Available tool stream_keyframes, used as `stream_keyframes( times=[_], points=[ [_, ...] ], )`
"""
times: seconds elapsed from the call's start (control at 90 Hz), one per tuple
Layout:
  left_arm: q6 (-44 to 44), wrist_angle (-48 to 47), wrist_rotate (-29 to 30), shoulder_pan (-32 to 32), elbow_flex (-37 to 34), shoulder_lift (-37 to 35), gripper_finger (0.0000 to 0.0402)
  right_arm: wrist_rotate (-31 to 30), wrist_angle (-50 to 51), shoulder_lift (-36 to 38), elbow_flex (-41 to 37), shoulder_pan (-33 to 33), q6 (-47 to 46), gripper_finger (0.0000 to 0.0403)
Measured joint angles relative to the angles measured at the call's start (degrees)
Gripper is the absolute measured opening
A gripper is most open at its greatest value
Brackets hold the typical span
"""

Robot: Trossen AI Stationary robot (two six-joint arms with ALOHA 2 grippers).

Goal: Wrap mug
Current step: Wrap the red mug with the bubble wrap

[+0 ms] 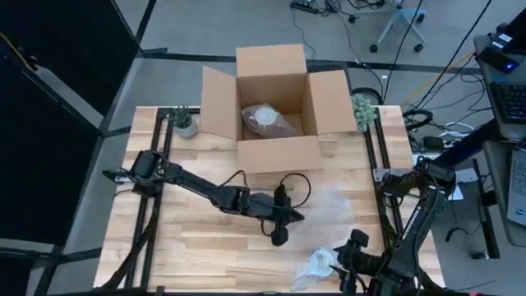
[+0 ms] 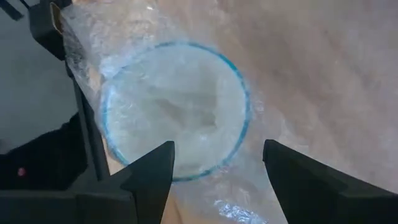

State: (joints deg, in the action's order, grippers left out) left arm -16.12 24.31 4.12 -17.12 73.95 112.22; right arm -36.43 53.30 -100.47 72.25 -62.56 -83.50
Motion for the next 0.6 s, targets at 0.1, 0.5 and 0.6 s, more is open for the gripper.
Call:
stream_keyframes(
  times=[0.1, 0.5, 0.6],
  points=[
    [0.9, 4.2, -1.2, -1.5, 0.0, 0.2, 0.0001, 0.3, 0.1, -0.3, 0.0, 0.9, 0.2, 0.0233],
    [3.1, 12.5, -1.1, -4.8, 0.0, 2.6, 0.0001, 0.9, 0.4, -0.3, 0.0, 4.9, 3.6, 0.0233],
    [2.9, 13.4, -1.0, -5.5, 0.3, 4.5, 0.0001, 0.9, 0.4, -0.4, 0.0, 6.2, 3.7, 0.0233]
  ],
)
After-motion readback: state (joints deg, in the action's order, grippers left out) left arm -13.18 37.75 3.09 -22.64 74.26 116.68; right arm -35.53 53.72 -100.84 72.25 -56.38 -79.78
